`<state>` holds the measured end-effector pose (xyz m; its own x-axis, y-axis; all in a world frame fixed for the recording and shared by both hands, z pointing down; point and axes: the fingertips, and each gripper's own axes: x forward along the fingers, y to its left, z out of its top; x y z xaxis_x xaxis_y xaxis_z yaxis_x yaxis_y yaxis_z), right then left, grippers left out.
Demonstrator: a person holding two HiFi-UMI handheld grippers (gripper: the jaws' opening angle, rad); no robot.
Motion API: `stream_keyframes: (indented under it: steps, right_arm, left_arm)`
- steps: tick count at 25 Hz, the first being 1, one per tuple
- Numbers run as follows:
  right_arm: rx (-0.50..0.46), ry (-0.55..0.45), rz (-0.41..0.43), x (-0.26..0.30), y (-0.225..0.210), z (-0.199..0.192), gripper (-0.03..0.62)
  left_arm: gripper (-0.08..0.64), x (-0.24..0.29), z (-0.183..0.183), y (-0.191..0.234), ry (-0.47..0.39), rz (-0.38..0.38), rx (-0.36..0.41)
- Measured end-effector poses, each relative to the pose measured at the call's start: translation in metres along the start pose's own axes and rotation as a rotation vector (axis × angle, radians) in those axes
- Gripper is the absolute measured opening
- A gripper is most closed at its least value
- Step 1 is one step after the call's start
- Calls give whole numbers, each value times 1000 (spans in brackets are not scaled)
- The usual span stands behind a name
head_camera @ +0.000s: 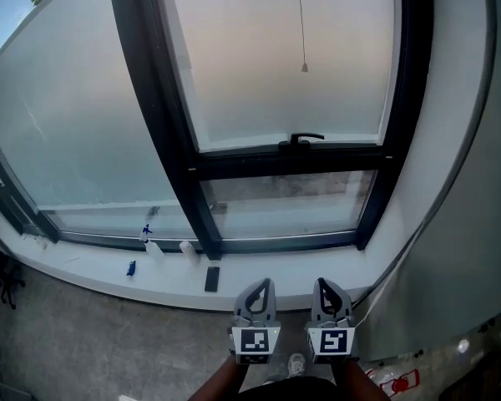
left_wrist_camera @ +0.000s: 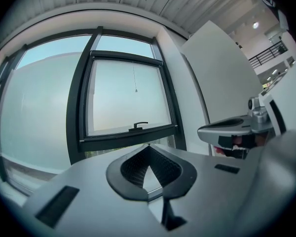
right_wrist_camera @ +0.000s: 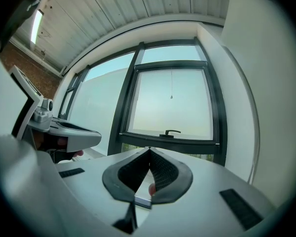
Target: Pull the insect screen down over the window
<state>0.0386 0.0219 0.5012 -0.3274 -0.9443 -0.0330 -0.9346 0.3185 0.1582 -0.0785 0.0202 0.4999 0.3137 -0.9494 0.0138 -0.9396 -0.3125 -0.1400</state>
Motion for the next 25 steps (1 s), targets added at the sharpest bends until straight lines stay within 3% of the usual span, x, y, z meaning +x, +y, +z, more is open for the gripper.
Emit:
stream_keyframes:
  steps: [6,14,22,25]
  right_arm:
    - [6,10,18,33,-23,-4,2]
    - [17,12,26,73,-58,-10,2]
    - [13,36,71,98,-72,-20,2]
    - [32,10,44,99,-80,-18,2]
  left_arm:
    - [0,43,-1,4,13,10,-59]
    - [0,89,0,2,32,26,-82]
    - [0,114,-1,3,52,65,-96]
    - [0,118,-2,6,67,80,-112]
